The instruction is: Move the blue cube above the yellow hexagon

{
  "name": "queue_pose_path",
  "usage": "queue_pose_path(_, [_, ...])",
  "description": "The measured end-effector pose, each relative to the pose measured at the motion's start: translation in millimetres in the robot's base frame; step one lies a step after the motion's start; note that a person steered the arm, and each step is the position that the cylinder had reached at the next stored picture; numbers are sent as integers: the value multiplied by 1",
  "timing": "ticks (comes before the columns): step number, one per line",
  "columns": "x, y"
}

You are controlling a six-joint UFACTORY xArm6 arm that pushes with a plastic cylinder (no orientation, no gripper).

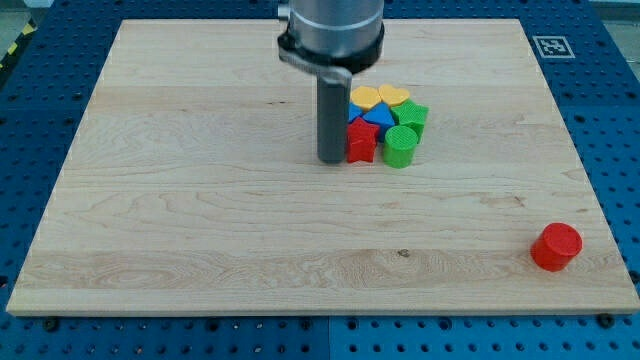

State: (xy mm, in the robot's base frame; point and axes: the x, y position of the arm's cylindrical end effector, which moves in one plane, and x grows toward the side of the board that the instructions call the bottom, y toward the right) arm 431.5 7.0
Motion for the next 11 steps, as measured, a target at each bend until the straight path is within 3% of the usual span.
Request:
queue_pose_path(2, [-91, 0])
queue_pose_path(3, [-110, -2])
queue_pose_path(4, [-110, -37])
queue_pose_path(5, [-113, -32])
queue_pose_path(7, [-75, -12])
queue_pose_path(9, [-126, 58])
queue_pose_path(10, [-126, 92])
queue_pose_path(11, [-126, 49])
